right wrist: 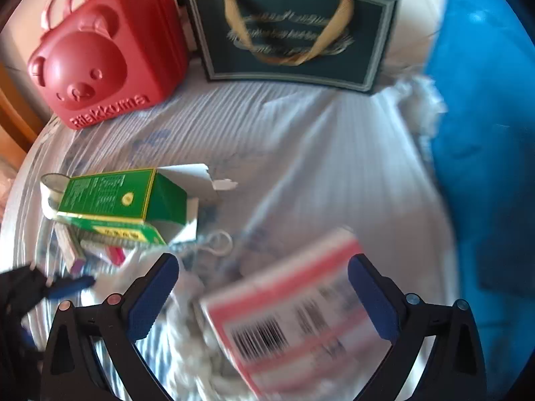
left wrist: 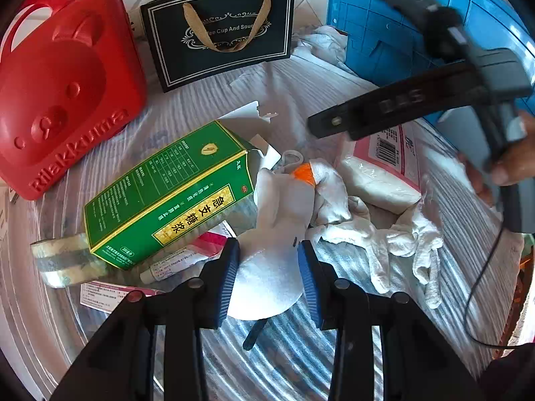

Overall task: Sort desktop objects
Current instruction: 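Grasp the pink tissue pack with the right tool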

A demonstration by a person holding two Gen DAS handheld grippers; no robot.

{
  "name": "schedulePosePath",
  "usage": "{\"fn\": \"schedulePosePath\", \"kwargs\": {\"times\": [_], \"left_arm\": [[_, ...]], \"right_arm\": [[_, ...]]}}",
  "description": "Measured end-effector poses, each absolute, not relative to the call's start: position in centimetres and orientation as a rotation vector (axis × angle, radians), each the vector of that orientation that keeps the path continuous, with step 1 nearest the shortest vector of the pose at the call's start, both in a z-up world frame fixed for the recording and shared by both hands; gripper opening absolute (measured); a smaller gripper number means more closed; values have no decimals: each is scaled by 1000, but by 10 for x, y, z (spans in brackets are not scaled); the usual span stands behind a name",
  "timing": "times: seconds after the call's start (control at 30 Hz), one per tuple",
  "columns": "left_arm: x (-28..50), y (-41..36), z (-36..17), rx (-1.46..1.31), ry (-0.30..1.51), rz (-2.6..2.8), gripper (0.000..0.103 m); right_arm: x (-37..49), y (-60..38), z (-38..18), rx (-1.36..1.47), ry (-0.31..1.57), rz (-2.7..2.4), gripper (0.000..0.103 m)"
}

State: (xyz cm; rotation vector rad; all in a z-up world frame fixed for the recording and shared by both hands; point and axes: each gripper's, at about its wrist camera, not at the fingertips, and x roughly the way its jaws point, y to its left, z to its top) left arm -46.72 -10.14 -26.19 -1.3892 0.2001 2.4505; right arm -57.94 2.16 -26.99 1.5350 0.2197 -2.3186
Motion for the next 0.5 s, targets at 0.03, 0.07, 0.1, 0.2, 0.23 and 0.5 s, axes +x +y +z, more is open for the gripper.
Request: {"fn": "schedulePosePath", "kwargs": {"times": [0.03,0.07,0.1,0.2,0.23,0.5], "left_arm": [[-466,-103,-262,-1400,189,2456,36],[-465,-104,-261,-1403,187,2455,36],[-464,-105,-260,-1402,184,2454,36],[-464,-107,-260,-1397,139,2454,36],[-465,-108,-260,-1392,119,2450,36],[-471,-113,-262,-1385,62,2436,36]], "right_arm": [[-585,16,-281,1578,246,-2295,103],[-582,9,-284,1582,336,-2291,103],[-574,6,-283,1587,411,-2263,103],[-542,22,-279,1666,503,-2129,103],[-533,32,-271,1662,506,-2149,103],[-522,125,-253,1836,-201,-2448,103]]}}
